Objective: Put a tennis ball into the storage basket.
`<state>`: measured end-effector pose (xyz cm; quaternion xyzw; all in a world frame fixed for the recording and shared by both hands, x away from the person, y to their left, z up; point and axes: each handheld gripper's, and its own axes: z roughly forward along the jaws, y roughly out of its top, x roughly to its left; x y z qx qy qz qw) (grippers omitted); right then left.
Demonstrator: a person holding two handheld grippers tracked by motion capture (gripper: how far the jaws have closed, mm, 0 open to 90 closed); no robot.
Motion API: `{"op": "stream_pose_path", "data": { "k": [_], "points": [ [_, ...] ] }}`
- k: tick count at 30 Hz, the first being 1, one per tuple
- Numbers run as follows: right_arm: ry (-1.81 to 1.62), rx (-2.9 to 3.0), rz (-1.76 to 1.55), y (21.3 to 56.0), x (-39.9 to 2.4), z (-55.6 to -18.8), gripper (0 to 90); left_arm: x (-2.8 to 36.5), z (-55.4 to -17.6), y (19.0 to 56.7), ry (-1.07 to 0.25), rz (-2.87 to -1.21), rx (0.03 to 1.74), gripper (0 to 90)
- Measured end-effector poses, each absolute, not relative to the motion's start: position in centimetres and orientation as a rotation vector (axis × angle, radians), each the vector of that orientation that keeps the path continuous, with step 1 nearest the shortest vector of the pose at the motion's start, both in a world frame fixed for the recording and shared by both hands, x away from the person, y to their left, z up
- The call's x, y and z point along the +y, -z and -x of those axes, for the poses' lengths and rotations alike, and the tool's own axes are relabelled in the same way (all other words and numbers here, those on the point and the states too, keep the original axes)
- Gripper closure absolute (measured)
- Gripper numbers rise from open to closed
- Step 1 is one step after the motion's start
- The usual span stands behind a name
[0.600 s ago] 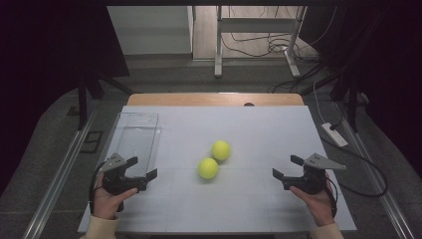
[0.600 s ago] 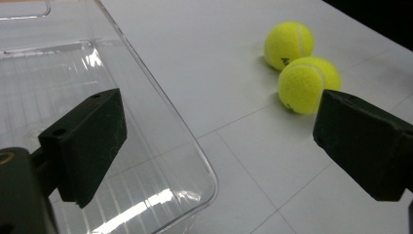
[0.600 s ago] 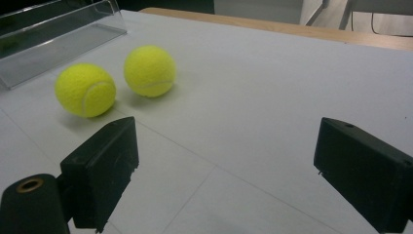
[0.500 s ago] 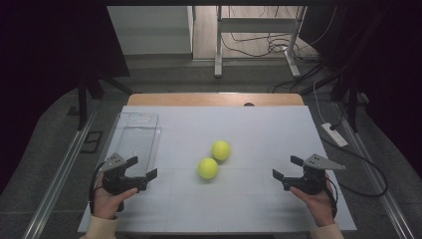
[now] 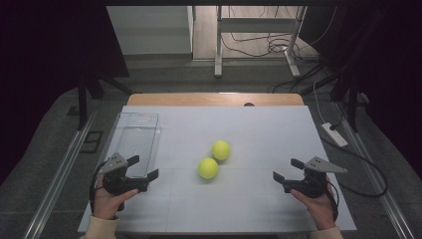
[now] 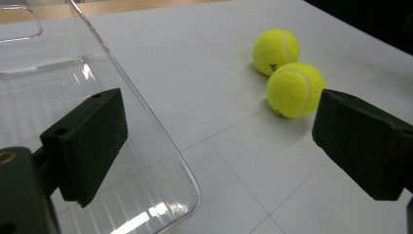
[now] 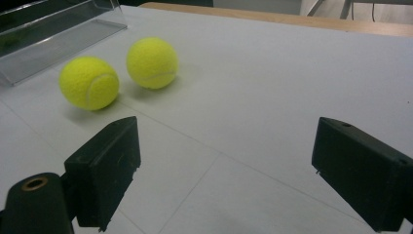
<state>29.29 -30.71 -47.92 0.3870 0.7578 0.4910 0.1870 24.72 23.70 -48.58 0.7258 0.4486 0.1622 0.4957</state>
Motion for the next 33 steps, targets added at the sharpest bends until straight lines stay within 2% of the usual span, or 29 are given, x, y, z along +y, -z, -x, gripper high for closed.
{"op": "stream_pose_path", "data": {
  "k": [33],
  "points": [
    [-1.395, 2.164, -1.104, 49.1, -30.5, -28.4, 11.4, 22.4, -25.0, 47.9, -0.414, -1.828, 1.064, 7.2]
  ]
}}
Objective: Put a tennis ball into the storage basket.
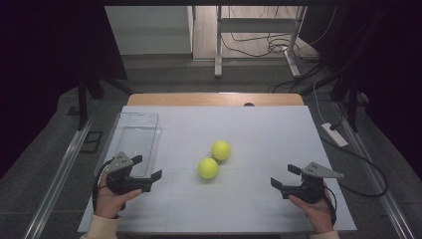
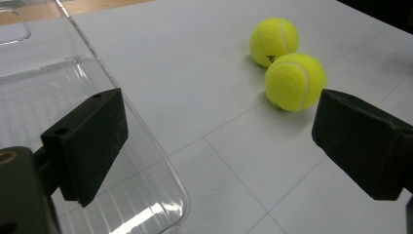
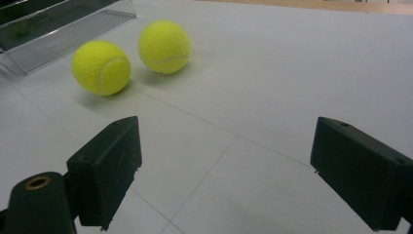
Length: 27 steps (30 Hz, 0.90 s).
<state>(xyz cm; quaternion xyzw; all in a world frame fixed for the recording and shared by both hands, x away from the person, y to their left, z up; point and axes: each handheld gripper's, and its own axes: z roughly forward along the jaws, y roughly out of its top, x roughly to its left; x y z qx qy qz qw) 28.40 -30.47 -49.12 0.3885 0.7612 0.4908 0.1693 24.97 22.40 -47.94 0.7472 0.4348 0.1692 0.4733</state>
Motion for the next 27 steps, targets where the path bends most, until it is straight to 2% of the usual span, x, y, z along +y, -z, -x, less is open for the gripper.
{"op": "stream_pose_path", "data": {
  "k": [27],
  "points": [
    [-1.37, 2.173, -1.11, 49.3, -30.4, -28.5, 11.5, 17.0, -26.5, 45.5, -0.341, -1.923, 0.944, 7.6]
  ]
}}
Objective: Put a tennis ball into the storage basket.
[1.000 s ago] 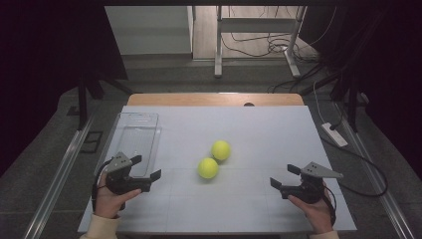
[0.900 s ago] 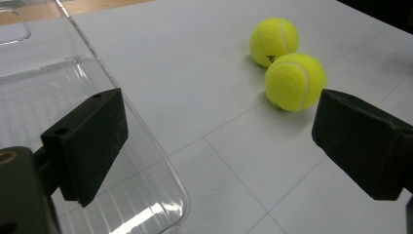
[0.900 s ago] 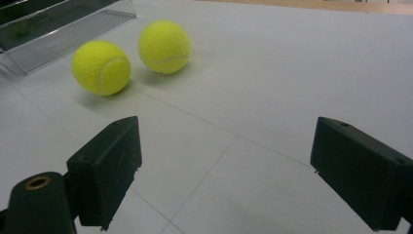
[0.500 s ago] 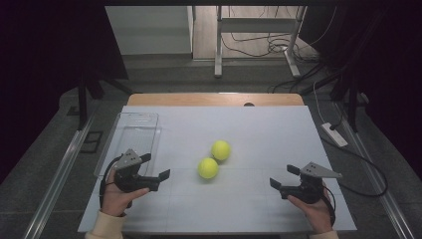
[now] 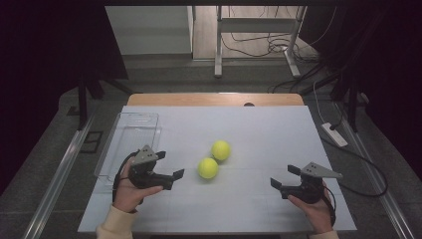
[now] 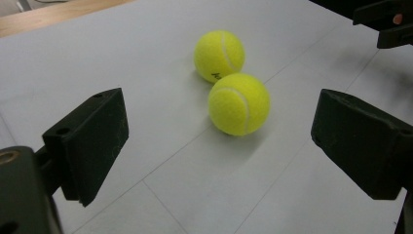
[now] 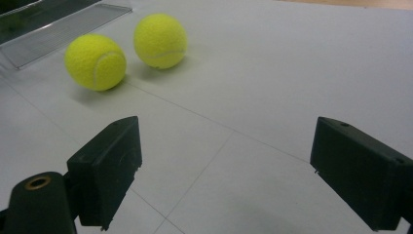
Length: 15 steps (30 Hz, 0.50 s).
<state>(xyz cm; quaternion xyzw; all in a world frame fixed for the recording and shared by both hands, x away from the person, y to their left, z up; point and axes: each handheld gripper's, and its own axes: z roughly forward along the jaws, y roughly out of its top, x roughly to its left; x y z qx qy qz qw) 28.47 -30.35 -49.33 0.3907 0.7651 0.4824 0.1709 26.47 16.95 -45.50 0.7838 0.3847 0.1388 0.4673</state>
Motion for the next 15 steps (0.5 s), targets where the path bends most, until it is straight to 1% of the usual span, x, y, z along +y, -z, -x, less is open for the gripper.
{"op": "stream_pose_path", "data": {
  "k": [8, 15],
  "points": [
    [-1.366, 2.171, -1.108, 49.3, -30.3, -28.4, 11.6, 16.2, -26.9, 45.5, -0.328, -1.941, 0.946, 7.7],
    [-1.35, 2.178, -1.103, 49.5, -30.1, -28.4, 11.6, 15.0, -27.5, 45.8, -0.291, -1.969, 0.952, 7.7]
  ]
}}
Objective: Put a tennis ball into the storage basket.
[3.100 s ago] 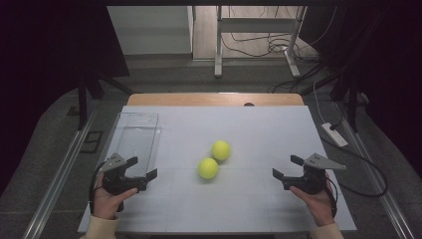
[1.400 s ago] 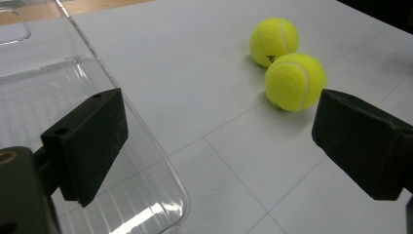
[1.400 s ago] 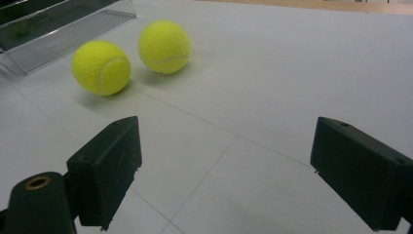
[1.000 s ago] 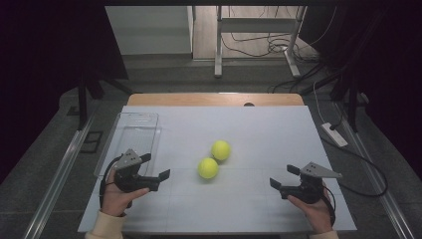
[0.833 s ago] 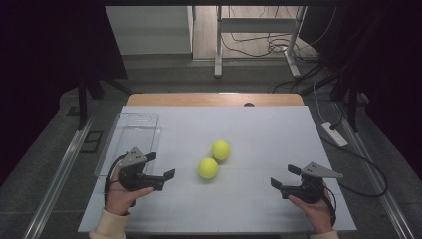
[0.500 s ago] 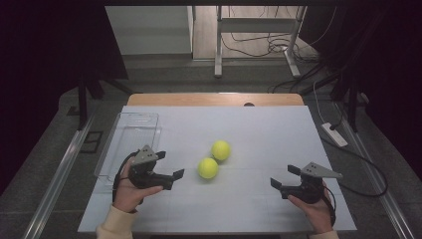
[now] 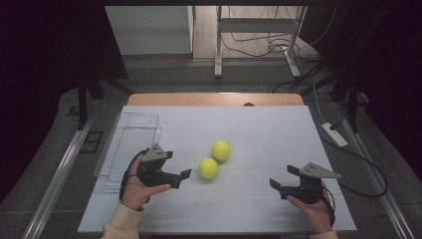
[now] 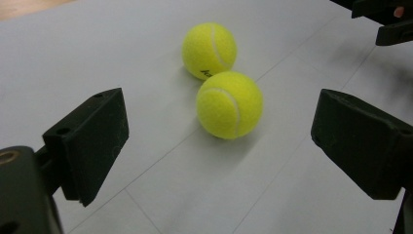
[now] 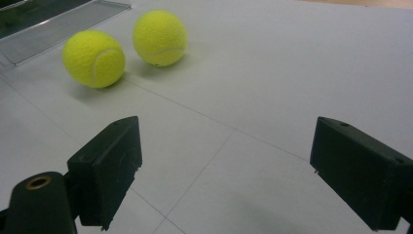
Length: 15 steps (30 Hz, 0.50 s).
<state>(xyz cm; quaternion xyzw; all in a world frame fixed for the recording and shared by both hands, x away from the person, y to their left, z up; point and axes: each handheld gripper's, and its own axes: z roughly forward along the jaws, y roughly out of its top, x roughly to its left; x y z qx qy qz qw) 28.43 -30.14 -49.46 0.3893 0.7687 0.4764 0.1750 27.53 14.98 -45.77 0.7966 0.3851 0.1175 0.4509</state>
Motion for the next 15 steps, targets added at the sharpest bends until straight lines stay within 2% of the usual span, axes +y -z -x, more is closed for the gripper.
{"op": "stream_pose_path", "data": {
  "k": [15],
  "points": [
    [-1.35, 2.165, -1.103, 49.4, -30.3, -28.3, 11.7, 12.4, -28.5, 45.8, -0.26, -2.027, 0.952, 7.7]
  ]
}}
